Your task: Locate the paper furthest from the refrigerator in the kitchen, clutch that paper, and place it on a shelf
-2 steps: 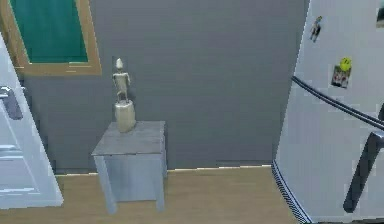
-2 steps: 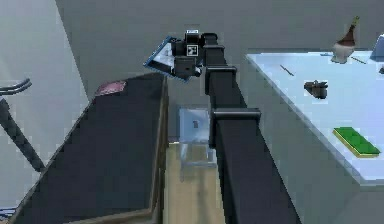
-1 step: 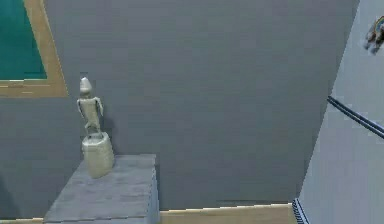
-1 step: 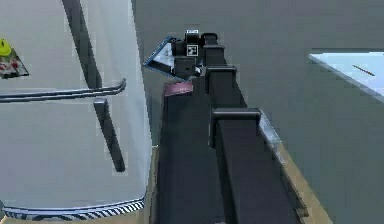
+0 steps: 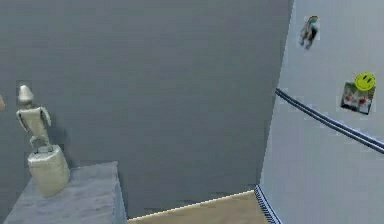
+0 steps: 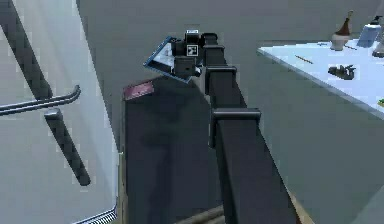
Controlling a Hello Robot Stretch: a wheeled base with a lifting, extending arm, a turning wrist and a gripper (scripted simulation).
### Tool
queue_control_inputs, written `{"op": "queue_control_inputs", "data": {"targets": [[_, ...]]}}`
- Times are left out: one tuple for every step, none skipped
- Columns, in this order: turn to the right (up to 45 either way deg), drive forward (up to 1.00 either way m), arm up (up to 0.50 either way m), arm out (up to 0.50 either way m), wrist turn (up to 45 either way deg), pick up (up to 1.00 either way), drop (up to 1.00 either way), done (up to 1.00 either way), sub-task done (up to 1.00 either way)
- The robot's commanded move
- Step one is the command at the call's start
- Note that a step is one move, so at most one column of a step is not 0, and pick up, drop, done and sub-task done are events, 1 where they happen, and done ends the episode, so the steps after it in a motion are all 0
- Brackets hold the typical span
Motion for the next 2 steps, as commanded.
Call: {"op": "queue_control_inputs", "data": {"targets": [[0.0,0.85,0.0,0.0,0.0,0.0,0.0,0.0,0.0],[3.0,0.0,0.0,0.0,0.0,0.0,0.0,0.0,0.0]]}}
